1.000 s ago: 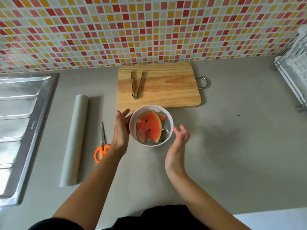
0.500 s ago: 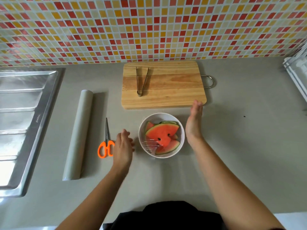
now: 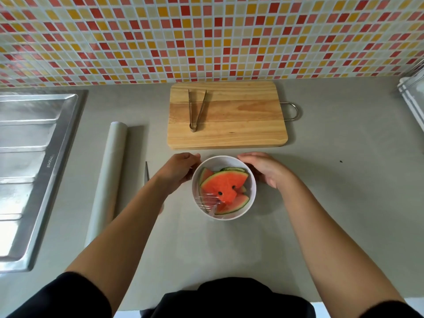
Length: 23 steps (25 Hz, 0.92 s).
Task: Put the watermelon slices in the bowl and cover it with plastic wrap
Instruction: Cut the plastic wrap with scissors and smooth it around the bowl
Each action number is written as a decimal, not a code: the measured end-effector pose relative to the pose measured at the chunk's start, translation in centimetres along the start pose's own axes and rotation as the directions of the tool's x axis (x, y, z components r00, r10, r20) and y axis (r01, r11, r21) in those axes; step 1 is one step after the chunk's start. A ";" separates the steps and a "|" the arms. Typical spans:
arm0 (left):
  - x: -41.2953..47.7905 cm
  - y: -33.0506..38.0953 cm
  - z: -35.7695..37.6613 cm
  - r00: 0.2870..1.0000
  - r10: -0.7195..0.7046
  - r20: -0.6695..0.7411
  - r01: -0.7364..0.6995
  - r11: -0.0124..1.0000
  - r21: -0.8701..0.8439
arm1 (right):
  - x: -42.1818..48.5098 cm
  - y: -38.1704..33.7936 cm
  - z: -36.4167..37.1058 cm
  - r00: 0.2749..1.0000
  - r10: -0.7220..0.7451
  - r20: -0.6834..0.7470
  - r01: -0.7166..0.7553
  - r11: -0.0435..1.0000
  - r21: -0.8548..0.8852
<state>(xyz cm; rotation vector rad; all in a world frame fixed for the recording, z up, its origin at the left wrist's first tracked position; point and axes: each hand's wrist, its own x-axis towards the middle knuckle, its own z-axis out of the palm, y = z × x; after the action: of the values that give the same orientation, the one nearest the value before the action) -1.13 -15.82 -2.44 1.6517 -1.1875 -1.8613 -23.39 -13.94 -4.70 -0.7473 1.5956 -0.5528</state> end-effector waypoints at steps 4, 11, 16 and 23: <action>0.6 -0.3 0.6 0.991 0.033 -0.127 -0.051 0.990 -0.133 | 0.6 -1.6 0.4 0.988 0.094 0.123 -0.075 0.987 -0.144; 0.7 -0.9 1.1 0.991 -0.039 -0.125 -0.011 0.927 -0.375 | 1.1 -2.6 0.7 0.981 0.110 0.158 -0.087 0.986 -0.142; 0.8 -0.1 0.1 0.992 -0.073 0.104 0.080 0.995 -0.063 | 1.3 -3.1 0.6 0.974 0.017 0.225 0.030 0.978 -0.205; 1.0 0.0 1.6 0.996 0.085 -0.020 -0.087 0.991 -0.106 | 1.1 -3.2 1.5 0.969 0.018 0.246 0.042 0.970 -0.238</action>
<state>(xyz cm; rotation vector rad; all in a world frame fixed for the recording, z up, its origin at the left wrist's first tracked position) -2.83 -16.00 -3.12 1.5306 -1.1153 -1.8232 -21.47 -16.82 -3.33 -0.9700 1.4396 -0.2620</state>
